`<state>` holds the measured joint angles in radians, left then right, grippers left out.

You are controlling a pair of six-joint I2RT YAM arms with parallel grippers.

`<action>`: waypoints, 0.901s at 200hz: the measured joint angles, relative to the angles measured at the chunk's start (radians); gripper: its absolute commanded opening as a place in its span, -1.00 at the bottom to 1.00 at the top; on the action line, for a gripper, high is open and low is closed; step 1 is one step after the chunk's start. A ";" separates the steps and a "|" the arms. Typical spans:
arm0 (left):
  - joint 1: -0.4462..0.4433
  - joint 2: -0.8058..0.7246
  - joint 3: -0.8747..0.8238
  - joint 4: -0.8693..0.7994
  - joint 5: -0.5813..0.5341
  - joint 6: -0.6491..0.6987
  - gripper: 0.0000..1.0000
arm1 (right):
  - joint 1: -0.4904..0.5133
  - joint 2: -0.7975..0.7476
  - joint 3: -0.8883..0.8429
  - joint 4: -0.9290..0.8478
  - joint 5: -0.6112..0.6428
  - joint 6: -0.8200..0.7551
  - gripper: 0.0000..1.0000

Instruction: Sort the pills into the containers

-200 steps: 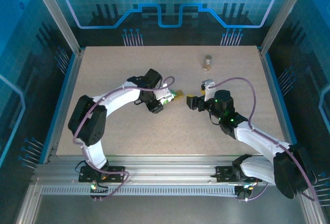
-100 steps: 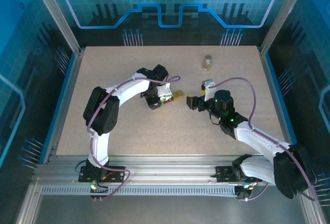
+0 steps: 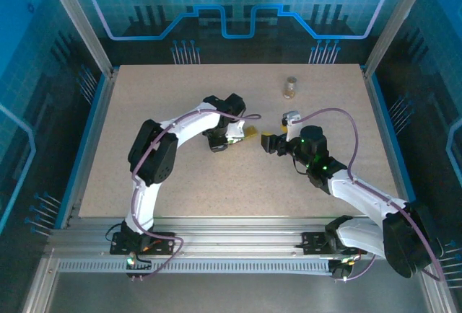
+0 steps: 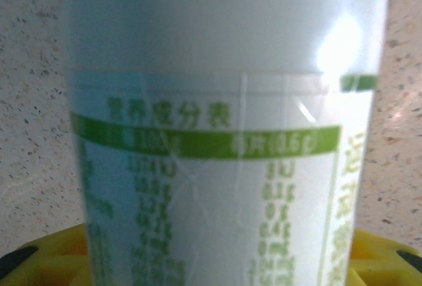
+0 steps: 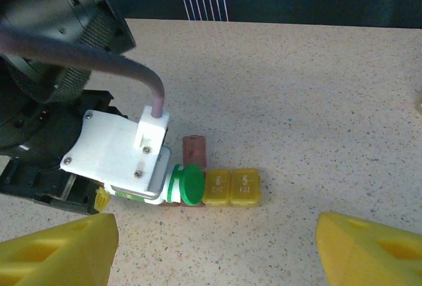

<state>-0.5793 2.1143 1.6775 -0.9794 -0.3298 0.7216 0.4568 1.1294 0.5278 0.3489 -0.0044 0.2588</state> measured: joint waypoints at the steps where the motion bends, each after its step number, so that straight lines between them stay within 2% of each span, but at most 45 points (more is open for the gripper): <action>1: 0.000 0.001 0.001 0.000 -0.001 0.001 -0.99 | 0.000 0.000 0.000 0.000 0.000 0.000 0.59; 87: -0.045 0.009 0.022 -0.013 -0.175 0.110 -0.97 | 0.000 -0.006 0.000 0.000 -0.004 0.004 0.59; 180: -0.045 0.012 0.064 -0.019 -0.206 0.156 -0.97 | 0.000 -0.011 0.000 0.000 -0.012 0.008 0.59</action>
<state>-0.6239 2.1265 1.7420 -0.9989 -0.5358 0.8780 0.4568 1.1183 0.5278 0.3489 -0.0166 0.2668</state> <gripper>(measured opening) 0.518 0.795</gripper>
